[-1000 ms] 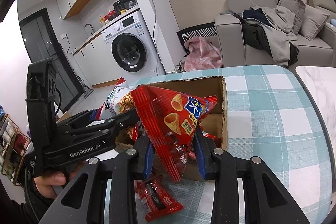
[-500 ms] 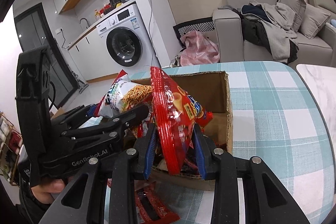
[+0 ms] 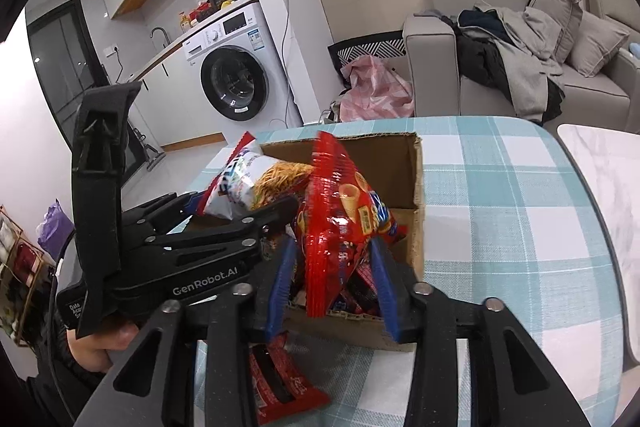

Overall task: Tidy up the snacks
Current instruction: 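Open both grippers to drop the noodle bag and red cone-snack bag into the box, then move the left gripper to the white packet while the right approaches the red packet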

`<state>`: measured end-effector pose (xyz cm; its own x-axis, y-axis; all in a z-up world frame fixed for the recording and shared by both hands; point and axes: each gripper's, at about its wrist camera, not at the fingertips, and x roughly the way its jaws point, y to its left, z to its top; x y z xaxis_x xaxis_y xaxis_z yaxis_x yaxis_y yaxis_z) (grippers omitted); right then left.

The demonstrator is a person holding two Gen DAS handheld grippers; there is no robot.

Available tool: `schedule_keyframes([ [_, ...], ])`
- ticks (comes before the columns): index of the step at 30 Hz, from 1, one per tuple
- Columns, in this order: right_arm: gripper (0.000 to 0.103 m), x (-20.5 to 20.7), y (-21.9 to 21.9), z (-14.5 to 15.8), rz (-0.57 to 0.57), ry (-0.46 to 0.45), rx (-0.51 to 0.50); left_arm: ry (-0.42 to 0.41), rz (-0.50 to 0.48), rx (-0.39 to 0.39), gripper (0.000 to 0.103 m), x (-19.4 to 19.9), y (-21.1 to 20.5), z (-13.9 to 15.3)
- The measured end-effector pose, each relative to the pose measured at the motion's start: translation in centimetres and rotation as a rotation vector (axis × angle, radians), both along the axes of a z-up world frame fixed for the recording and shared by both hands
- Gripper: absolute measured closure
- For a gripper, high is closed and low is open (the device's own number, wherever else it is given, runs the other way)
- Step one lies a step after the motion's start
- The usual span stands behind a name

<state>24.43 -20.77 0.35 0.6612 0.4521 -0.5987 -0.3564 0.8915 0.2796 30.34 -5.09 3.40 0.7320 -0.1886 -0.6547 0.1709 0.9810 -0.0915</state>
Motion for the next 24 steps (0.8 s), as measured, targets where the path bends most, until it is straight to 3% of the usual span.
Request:
schedule_keyframes([
  [2,0.051,-0.5,-0.4,0.3,-0.005,-0.013,-0.003,-0.009,-0.001,-0.013,0.035,-0.6,0.2,0.4],
  [5,0.049,-1.1,-0.9,0.5,-0.011,-0.013,-0.013,-0.024,0.006,-0.01,0.02,-1.5,0.5,1.1],
  [8,0.04,-2.0,-1.3,0.8,-0.026,-0.025,-0.03,-0.029,0.009,-0.013,0.018,-2.5,1.0,1.8],
  [12,0.014,-3.3,-2.0,1.3,-0.033,-0.053,-0.023,-0.041,0.011,-0.036,0.005,-4.4,1.7,2.9],
  [16,0.0,-4.4,-3.0,1.6,-0.046,-0.053,0.006,-0.069,0.032,-0.051,0.001,-6.7,2.6,4.0],
  [24,0.0,-6.2,-3.2,1.7,-0.046,-0.073,-0.011,-0.084,0.069,-0.052,0.001,-11.3,4.0,4.6],
])
